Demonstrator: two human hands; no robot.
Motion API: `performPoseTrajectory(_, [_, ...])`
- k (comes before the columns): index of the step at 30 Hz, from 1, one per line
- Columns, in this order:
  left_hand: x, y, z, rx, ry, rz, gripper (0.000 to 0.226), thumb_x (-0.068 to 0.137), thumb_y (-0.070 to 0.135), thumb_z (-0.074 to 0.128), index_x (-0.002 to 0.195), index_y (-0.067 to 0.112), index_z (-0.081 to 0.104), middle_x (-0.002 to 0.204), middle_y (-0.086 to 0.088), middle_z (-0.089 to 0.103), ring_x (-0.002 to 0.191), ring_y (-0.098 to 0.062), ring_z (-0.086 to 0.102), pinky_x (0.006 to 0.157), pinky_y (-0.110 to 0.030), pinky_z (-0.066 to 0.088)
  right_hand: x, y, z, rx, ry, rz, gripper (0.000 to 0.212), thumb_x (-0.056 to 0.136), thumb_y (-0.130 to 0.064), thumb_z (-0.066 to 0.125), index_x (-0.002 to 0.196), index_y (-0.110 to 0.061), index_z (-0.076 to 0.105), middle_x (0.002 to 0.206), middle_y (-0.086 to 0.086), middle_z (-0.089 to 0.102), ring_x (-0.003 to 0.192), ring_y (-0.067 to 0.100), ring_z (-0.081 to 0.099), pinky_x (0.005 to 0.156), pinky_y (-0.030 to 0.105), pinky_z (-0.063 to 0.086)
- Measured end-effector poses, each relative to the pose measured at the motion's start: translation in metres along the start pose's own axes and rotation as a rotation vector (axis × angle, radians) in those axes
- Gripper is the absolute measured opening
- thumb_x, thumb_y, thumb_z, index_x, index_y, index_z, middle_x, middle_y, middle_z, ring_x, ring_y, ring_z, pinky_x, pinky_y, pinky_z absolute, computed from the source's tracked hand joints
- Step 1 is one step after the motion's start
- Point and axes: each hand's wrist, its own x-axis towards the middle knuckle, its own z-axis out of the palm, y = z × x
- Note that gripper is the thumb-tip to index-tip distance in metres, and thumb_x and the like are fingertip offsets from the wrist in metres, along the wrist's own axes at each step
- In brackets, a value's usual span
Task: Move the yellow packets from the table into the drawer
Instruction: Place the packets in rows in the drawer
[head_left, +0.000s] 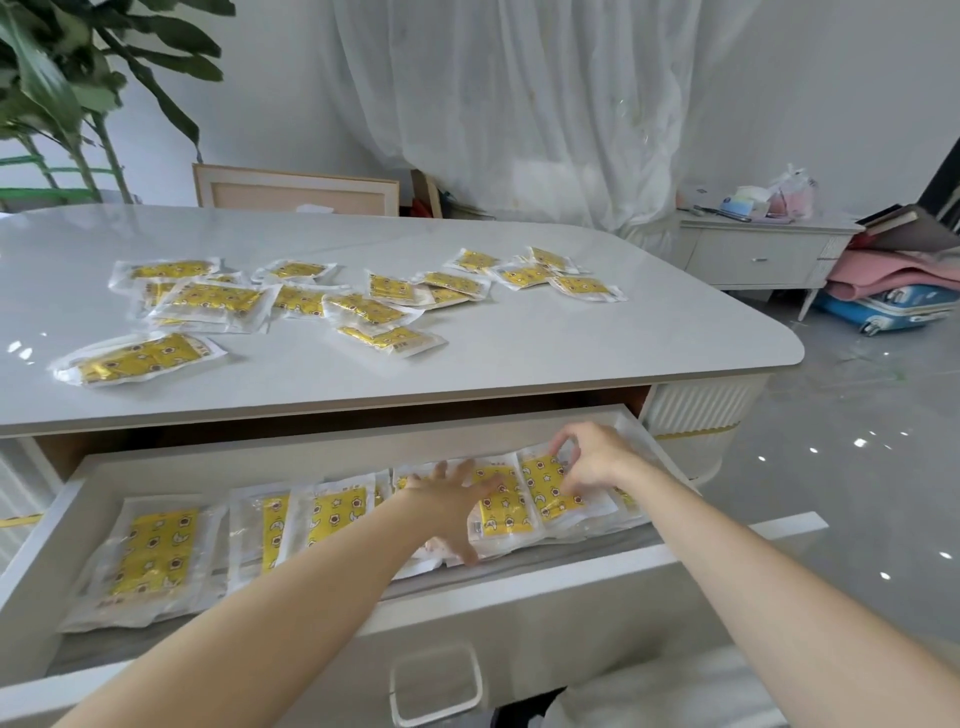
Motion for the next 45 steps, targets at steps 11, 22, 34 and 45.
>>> performPoseTrajectory(11, [-0.006, -0.003, -0.002, -0.027, 0.060, -0.002, 0.102, 0.077, 0.055, 0.068, 0.150, 0.038, 0.000, 0.160, -0.001, -0.004, 0.147, -0.032, 0.001, 0.114, -0.059, 0.016, -0.015, -0.015, 0.007, -0.148, -0.158, -0.086, 0.054, 0.081, -0.008, 0.069, 0.131, -0.022, 0.057, 0.106, -0.001, 0.056, 0.086, 0.016, 0.055, 0.060, 0.018, 0.046])
performPoseTrajectory(22, [-0.068, -0.028, -0.050, -0.341, 0.397, -0.059, 0.042, 0.093, 0.036, 0.049, 0.134, 0.028, 0.048, 0.132, 0.006, 0.056, 0.117, -0.016, 0.055, 0.098, -0.034, 0.046, -0.065, -0.093, -0.051, 0.027, 0.003, -0.347, 0.029, 0.089, -0.017, 0.058, 0.116, -0.024, 0.065, 0.103, -0.006, 0.063, 0.090, 0.020, 0.068, 0.085, 0.030, 0.050])
performPoseTrajectory(34, [-0.076, -0.051, -0.147, -0.504, 0.764, -0.095, 0.029, 0.096, 0.032, 0.044, 0.121, 0.024, 0.057, 0.106, 0.006, 0.063, 0.080, -0.017, 0.058, 0.071, -0.027, 0.047, -0.009, -0.110, -0.101, 0.287, 0.337, -0.218, 0.029, 0.081, -0.015, 0.054, 0.105, -0.026, 0.065, 0.116, 0.001, 0.063, 0.102, 0.019, 0.060, 0.090, 0.031, 0.050])
performPoseTrajectory(45, [0.041, -0.078, -0.185, -0.161, 0.705, -0.136, 0.046, 0.098, 0.041, 0.037, 0.143, 0.035, 0.033, 0.148, 0.006, 0.036, 0.133, -0.023, 0.035, 0.107, -0.039, 0.030, 0.115, -0.101, -0.114, -0.031, 0.461, -0.087, 0.046, 0.092, -0.036, 0.050, 0.137, -0.030, 0.041, 0.145, 0.002, 0.035, 0.136, 0.029, 0.024, 0.105, 0.044, 0.034])
